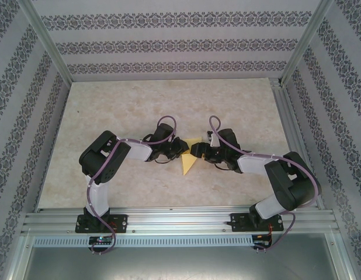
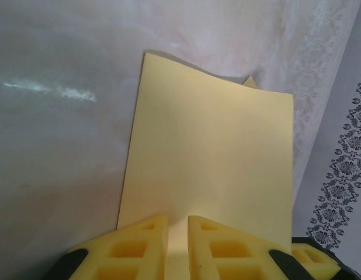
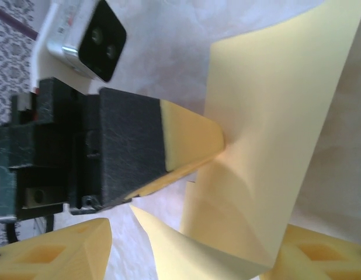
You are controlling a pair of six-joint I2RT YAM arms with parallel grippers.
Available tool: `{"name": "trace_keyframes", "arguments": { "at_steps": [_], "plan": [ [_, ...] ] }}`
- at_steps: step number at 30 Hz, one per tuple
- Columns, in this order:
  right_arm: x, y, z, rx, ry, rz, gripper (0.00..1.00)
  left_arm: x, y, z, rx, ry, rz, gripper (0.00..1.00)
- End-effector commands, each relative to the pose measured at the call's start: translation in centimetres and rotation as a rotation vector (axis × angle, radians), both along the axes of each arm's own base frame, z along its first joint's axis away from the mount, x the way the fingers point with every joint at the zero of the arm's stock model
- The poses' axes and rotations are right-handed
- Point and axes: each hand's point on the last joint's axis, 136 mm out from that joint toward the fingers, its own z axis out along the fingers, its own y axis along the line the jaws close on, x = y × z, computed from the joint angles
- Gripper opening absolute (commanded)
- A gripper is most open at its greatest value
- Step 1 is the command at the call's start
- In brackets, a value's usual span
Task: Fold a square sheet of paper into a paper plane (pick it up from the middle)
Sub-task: Fold the wing for the fifth time at the center of the table.
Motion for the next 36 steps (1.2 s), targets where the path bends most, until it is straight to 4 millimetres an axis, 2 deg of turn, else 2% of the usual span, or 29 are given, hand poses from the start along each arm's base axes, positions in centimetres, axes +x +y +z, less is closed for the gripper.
{"name": "trace_keyframes", "arguments": {
  "at_steps": [1, 4, 8, 15, 20, 25, 27, 28, 33, 36],
  "plan": [
    [-0.2, 0.6, 0.8, 0.073, -0.033, 0.034, 0.65, 0.8, 0.1, -0.2, -0.014, -0.001, 0.016, 0.19],
    [-0.8, 1.0, -0.2, 0.049, -0.011, 0.048, 0.62, 0.8, 0.1, -0.2, -0.011, -0.002, 0.018, 0.19],
    [-1.2, 0.4, -1.6, -0.003, -0.013, 0.018, 0.58, 0.8, 0.2, -0.1, -0.012, -0.004, 0.020, 0.19],
    [-1.8, 1.1, -1.9, -0.021, -0.039, 0.029, 0.51, 1.1, 0.1, 0.4, -0.017, -0.009, 0.022, 0.19],
    [-1.5, 0.5, -2.7, -0.072, -0.039, -0.007, 0.29, 1.2, 0.0, 0.7, -0.024, -0.012, 0.021, 0.19],
    [-1.5, 0.0, -2.9, -0.105, -0.052, -0.031, 0.21, 1.4, 0.2, 1.5, -0.029, -0.030, 0.025, 0.19],
    [-1.6, 0.3, -2.6, -0.112, -0.067, -0.019, 0.11, 1.6, 0.3, 2.1, -0.031, -0.042, 0.026, 0.20],
    [-1.6, 0.2, -2.8, -0.133, -0.064, -0.020, 0.11, 1.7, 0.3, 2.5, -0.035, -0.049, 0.025, 0.20],
    [-1.4, -0.3, -2.7, -0.240, -0.119, -0.038, 0.08, 1.9, 0.7, 4.3, -0.043, -0.072, 0.032, 0.27],
    [-1.2, -0.6, -2.8, -0.343, -0.158, -0.021, 0.07, 1.8, 1.2, 5.5, -0.047, -0.084, 0.047, 0.39]
  ]
}}
